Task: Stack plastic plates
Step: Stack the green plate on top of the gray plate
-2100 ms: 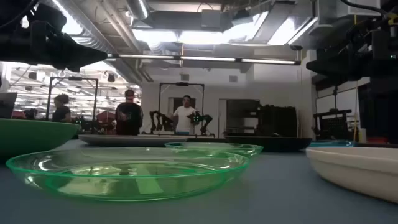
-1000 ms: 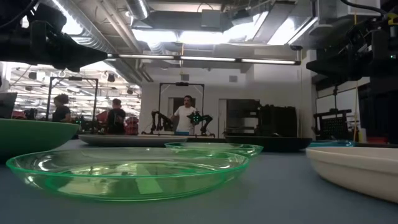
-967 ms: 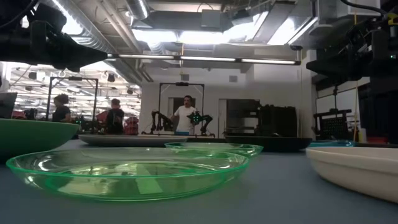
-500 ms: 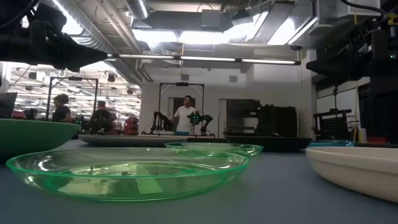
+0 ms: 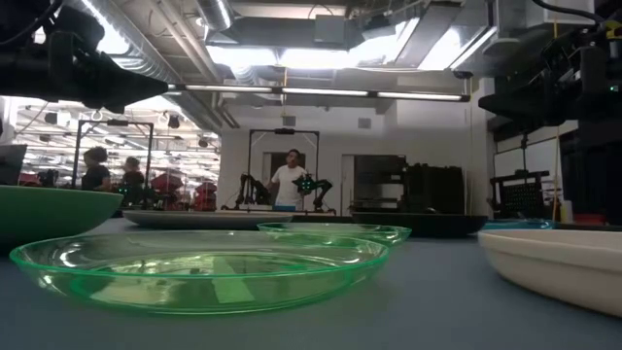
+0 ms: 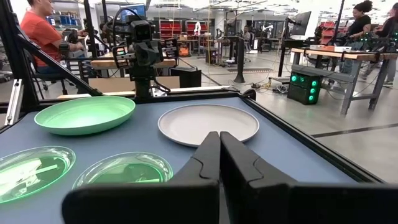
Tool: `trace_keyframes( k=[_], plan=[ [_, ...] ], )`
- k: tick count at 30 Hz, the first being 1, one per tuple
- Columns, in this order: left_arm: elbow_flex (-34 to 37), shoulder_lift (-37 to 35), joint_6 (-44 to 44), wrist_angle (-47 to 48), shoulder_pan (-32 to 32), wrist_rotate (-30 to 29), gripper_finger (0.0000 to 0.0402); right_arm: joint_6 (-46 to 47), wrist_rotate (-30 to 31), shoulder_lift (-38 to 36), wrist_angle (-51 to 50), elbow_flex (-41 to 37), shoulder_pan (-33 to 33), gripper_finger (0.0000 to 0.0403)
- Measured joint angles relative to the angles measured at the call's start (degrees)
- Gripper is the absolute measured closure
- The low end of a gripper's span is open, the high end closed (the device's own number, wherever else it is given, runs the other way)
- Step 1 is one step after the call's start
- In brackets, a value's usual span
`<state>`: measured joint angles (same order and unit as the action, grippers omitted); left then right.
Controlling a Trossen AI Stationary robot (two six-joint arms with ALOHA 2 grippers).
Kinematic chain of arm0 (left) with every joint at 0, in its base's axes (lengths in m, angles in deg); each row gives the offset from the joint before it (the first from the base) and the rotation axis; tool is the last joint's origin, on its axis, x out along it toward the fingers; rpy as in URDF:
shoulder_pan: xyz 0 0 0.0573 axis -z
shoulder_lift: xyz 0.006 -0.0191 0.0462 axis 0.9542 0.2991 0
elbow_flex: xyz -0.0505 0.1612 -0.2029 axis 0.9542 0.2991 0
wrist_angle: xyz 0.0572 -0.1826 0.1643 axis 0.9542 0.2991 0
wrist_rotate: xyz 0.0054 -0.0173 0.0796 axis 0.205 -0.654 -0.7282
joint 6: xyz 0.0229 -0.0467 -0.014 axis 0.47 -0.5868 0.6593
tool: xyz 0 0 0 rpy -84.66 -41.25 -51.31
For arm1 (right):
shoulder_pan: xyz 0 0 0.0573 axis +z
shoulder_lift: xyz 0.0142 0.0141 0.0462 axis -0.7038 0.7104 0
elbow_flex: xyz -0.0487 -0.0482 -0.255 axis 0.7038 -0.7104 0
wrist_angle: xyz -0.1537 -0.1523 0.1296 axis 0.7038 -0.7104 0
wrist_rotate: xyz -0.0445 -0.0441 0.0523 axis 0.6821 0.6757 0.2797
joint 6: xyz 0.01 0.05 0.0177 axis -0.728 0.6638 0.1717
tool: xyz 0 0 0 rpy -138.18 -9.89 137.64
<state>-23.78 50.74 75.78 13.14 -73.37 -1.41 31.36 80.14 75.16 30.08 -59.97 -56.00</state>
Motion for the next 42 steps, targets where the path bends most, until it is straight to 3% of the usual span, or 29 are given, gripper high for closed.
trace_keyframes(
  k=[9, 22, 36, 42],
  plan=[
    [0.00, 0.00, -1.51, -0.13, 0.00, -0.07, 0.0401, 0.00, 0.00, 0.00, 0.04, 0.00, 0.00, 0.0402],
    [0.01, -0.02, -16.50, -2.61, -0.01, -5.20, 0.0395, 0.00, 0.00, 0.00, 0.09, 0.00, 0.00, 0.0402],
    [0.00, -0.02, -22.00, -6.09, -0.02, -13.86, 0.0241, -0.02, -0.02, 0.00, 0.11, 0.00, 0.00, 0.0402],
    [0.00, 0.00, -21.95, -10.55, -0.01, -13.86, 0.0204, 0.00, -0.02, 0.00, 0.11, 0.00, 0.02, 0.0402]
  ],
)
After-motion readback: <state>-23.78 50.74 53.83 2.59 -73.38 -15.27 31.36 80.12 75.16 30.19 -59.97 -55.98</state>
